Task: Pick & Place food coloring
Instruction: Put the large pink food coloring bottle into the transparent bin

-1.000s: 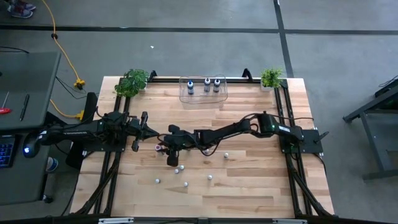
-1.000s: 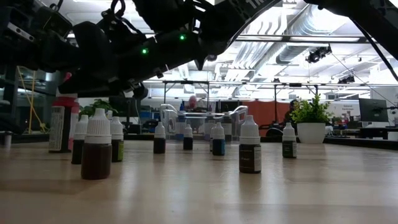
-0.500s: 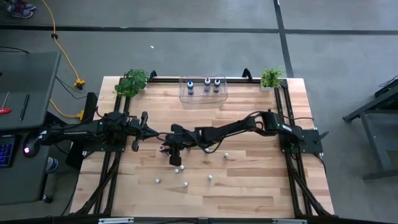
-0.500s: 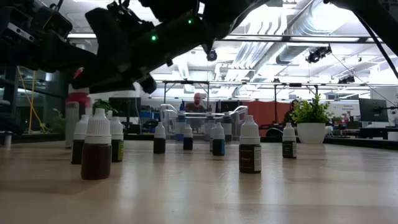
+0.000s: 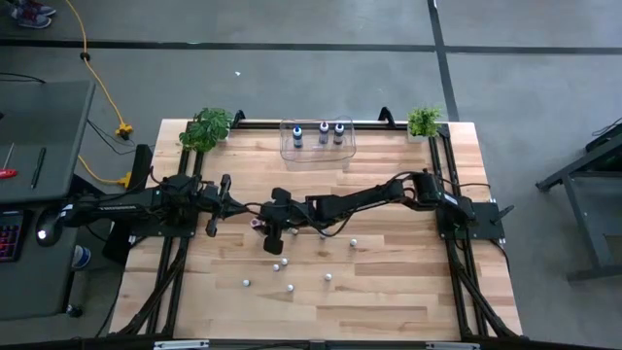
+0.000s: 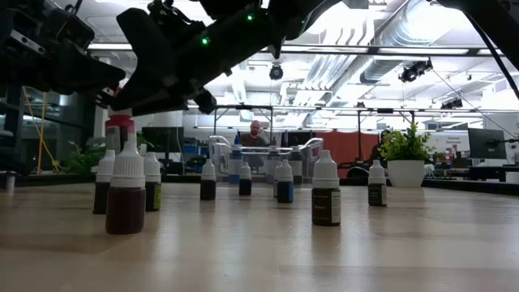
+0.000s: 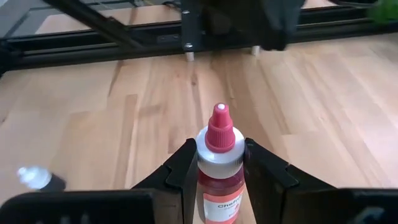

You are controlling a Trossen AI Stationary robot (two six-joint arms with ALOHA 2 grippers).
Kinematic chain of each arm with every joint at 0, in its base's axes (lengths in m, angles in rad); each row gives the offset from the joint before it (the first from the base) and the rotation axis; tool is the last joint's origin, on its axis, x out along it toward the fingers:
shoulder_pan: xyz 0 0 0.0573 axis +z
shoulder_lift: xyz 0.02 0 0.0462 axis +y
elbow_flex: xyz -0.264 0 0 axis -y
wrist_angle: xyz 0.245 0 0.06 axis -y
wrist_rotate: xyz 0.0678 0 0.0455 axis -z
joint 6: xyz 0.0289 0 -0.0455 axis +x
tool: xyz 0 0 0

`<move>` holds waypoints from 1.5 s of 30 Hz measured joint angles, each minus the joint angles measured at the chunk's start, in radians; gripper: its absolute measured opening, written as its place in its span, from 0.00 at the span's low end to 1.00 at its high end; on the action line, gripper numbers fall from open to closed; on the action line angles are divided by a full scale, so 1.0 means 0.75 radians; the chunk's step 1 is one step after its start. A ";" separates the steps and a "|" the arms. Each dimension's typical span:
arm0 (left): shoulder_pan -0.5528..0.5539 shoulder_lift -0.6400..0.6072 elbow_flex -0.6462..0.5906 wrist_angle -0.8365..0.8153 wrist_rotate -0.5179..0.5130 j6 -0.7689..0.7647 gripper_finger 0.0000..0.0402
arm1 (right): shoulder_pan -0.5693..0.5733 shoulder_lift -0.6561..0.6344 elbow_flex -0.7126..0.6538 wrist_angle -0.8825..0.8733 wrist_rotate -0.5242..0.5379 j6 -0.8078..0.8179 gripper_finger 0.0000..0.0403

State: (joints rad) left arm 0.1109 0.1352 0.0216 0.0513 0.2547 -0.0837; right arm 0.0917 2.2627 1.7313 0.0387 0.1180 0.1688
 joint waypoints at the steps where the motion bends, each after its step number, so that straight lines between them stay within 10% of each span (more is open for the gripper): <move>1: 0.000 0.000 -0.001 0.000 -0.002 0.000 0.01 | 0.000 0.000 0.000 -0.001 0.019 0.016 0.25; 21: 0.000 0.000 0.000 0.000 -0.005 0.000 0.01 | -0.035 -0.107 0.001 -0.218 0.368 0.079 0.25; 45: 0.000 0.000 0.000 0.000 -0.019 0.000 0.01 | -0.122 -0.606 0.002 -0.571 0.452 -0.010 0.25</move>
State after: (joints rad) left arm 0.1108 0.1353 0.0214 0.0513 0.2402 -0.0837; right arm 0.0000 1.8079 1.7325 -0.3897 0.4568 0.1614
